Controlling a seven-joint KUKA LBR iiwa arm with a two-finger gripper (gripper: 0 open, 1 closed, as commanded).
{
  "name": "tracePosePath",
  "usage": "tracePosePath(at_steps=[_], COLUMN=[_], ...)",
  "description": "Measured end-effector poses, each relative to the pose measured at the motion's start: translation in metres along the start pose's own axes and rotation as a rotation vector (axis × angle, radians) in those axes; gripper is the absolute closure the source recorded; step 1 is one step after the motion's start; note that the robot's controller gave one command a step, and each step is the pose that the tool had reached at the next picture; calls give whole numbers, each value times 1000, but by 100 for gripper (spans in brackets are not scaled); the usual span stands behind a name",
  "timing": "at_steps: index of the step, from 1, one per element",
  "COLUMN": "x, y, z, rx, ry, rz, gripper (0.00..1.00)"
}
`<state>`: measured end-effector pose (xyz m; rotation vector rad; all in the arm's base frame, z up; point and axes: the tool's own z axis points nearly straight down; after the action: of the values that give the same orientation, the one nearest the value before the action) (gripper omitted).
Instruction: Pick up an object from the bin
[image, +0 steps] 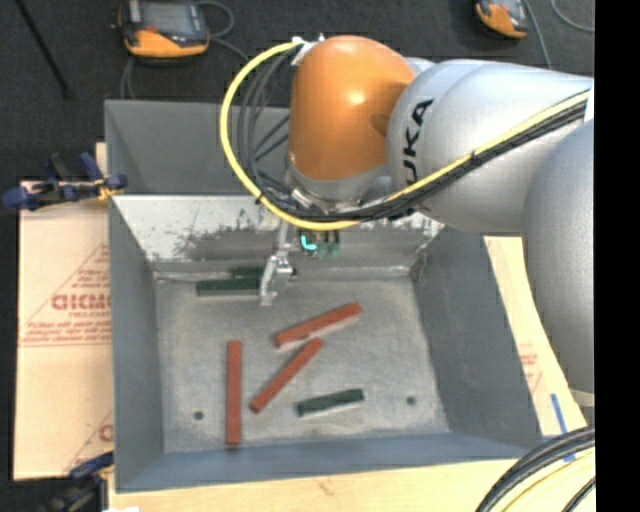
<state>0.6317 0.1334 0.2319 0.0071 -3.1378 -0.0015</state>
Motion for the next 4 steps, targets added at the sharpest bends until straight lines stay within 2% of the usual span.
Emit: tracePosePath(at_steps=[1, 2, 3, 4], x=[-1, 5, 13, 1], y=[-1, -2, -23, -76], z=[-5, 44, 112, 151], rx=[-1, -1, 1, -3], ry=[-8, -15, -11, -6], rz=[2, -22, -95, -96], gripper=[0, 0, 0, 100])
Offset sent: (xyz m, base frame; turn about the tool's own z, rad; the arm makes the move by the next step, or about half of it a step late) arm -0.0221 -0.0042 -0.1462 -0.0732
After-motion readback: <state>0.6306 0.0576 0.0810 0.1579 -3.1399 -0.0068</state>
